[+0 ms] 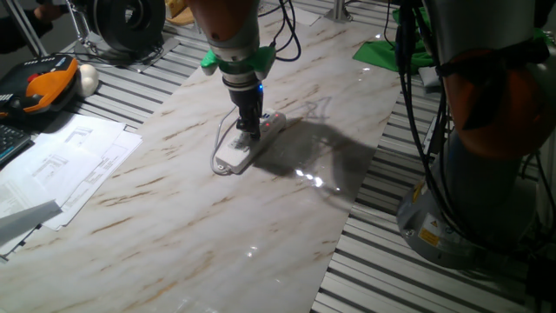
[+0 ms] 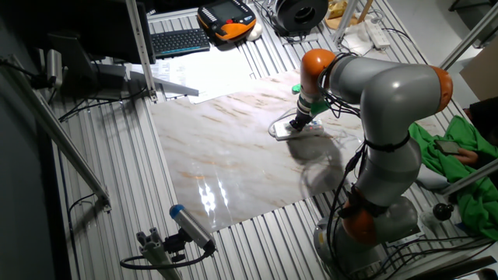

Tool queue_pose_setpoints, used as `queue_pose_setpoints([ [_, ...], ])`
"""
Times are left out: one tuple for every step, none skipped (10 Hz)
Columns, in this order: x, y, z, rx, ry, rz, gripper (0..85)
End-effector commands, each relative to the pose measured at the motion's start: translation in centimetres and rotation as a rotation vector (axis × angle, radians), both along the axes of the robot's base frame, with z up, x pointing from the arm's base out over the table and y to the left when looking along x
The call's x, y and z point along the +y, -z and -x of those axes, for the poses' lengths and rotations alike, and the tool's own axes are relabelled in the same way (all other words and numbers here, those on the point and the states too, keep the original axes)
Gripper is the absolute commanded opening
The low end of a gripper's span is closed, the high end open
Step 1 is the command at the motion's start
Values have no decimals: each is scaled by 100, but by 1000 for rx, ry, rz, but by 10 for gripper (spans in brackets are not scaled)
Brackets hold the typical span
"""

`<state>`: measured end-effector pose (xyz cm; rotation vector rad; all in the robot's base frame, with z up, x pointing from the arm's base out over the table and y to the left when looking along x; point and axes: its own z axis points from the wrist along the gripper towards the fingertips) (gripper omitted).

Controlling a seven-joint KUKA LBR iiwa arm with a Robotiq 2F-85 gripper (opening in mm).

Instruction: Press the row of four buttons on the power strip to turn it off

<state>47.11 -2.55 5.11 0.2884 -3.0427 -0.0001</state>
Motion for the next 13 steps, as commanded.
queue_pose_setpoints([
  [3,15,17,1,0,0,0],
  [5,14,20,1,2,-2,0],
  [4,13,21,1,2,-2,0],
  [11,-9,19,1,0,0,0],
  [-1,-83,13,5,-4,15,0],
  [-54,-176,6,16,-7,18,0],
  [-127,-245,-7,24,-15,28,0],
  [-197,-277,-18,26,-21,30,0],
  [-258,-283,-29,24,-24,31,0],
  [-282,-263,-20,24,-25,30,0],
  [-308,-233,-3,23,-27,28,0],
  [-321,-210,14,21,-33,29,0],
  [-323,-194,30,20,-34,30,0],
])
